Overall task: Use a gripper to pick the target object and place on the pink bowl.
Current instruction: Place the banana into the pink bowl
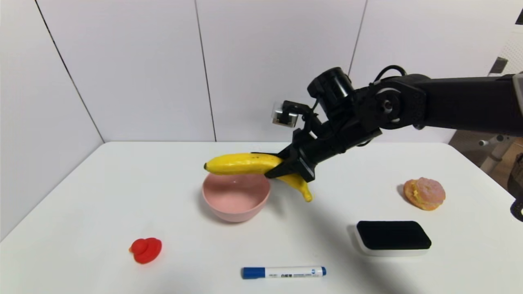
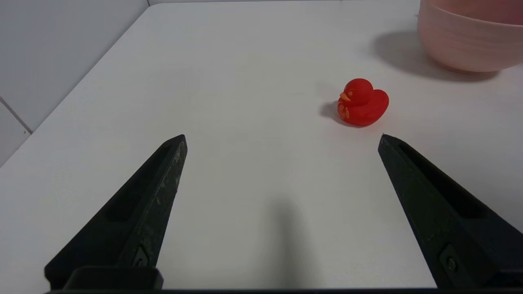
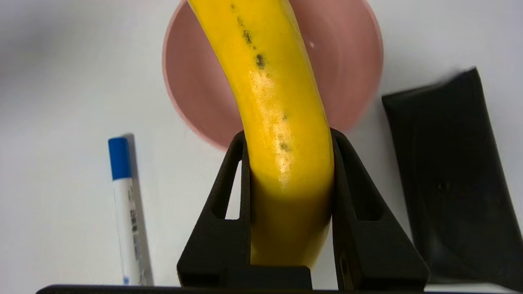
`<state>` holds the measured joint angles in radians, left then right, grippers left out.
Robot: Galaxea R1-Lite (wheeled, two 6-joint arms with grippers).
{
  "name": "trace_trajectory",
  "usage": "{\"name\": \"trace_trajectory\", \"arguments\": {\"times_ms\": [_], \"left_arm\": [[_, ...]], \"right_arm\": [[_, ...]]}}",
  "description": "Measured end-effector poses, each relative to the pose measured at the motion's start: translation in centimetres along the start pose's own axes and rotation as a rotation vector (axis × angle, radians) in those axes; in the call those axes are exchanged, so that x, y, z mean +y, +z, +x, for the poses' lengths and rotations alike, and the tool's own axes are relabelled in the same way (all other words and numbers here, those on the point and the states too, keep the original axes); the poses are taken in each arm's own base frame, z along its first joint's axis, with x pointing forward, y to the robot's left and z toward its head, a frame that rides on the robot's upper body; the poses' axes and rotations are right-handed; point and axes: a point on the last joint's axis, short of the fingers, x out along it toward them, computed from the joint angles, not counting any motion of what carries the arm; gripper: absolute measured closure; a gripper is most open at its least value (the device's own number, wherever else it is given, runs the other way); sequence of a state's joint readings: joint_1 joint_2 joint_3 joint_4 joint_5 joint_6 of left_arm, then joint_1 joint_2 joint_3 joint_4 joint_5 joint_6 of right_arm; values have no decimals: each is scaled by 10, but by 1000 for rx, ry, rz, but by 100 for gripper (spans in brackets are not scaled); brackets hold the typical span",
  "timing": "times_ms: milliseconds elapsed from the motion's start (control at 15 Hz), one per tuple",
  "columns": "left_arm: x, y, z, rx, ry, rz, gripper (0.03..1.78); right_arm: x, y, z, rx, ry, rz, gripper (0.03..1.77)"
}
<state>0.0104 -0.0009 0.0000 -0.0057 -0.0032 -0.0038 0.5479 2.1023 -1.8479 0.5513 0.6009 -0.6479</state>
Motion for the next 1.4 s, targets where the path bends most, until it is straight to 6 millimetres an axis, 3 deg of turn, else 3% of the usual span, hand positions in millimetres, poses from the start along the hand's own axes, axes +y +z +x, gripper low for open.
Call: {"name": "trace_trajectory", "arguments": {"times_ms": [467, 933, 1400], "left_arm": [[0, 0, 0, 0, 0, 0, 12], [0, 0, 0, 0, 0, 0, 12], [0, 0, 0, 0, 0, 0, 12]], "right_arm": [[-11, 5, 38, -62, -13, -47, 126], [-1, 35, 54, -194, -25, 20, 126], [-9, 23, 75, -191, -22, 39, 126]]}}
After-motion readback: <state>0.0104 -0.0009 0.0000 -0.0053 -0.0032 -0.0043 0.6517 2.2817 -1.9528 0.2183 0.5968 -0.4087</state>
